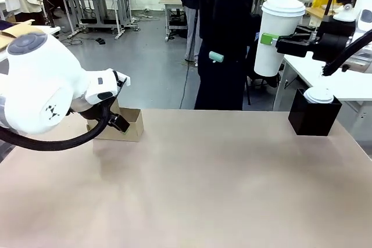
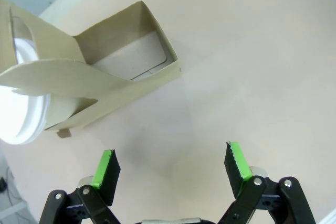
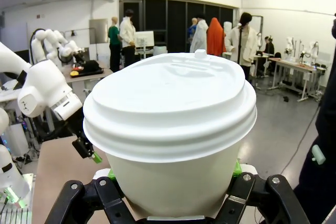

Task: Pour a drink into a cup and package it in a carrier.
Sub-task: Position the Cup Carrier in the center of the table.

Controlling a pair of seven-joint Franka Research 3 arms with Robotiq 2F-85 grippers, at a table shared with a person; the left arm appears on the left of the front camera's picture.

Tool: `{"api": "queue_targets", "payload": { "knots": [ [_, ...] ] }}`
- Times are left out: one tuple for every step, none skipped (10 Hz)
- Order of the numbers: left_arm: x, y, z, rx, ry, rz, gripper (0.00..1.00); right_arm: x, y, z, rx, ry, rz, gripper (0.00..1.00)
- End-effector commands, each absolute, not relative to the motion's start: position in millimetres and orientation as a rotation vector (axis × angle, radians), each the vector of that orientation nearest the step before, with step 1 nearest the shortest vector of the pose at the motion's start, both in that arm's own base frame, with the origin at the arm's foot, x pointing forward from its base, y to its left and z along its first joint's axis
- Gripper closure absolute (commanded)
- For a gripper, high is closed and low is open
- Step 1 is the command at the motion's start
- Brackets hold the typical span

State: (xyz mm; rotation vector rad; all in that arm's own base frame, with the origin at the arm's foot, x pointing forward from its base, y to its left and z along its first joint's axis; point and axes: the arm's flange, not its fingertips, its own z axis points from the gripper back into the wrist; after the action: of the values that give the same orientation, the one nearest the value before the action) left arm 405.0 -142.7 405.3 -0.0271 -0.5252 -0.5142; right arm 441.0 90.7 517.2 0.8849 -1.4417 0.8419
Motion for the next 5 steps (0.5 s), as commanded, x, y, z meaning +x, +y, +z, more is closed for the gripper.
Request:
{"api": "queue_targets", "payload": {
  "knots": [
    [398.9,-138.6,453.6,-0.048,-0.491,-0.399,0.0,441.7,90.4,519.1,0.883,-1.468,0.855,0.2],
    [404.0,-135.9,475.2,-0.051,-0.466,-0.358,0.0,441.7,90.4,519.1,0.883,-1.468,0.855,0.2],
    [413.5,-130.7,497.5,-0.053,-0.447,-0.314,0.0,441.7,90.4,519.1,0.883,-1.468,0.855,0.2],
    [424.2,-128.2,517.3,-0.053,-0.425,-0.284,0.0,441.7,90.4,519.1,0.883,-1.468,0.855,0.2],
    [439.0,-125.5,534.6,-0.059,-0.403,-0.251,0.0,441.7,90.4,519.1,0.883,-1.468,0.855,0.2]
  ]
}}
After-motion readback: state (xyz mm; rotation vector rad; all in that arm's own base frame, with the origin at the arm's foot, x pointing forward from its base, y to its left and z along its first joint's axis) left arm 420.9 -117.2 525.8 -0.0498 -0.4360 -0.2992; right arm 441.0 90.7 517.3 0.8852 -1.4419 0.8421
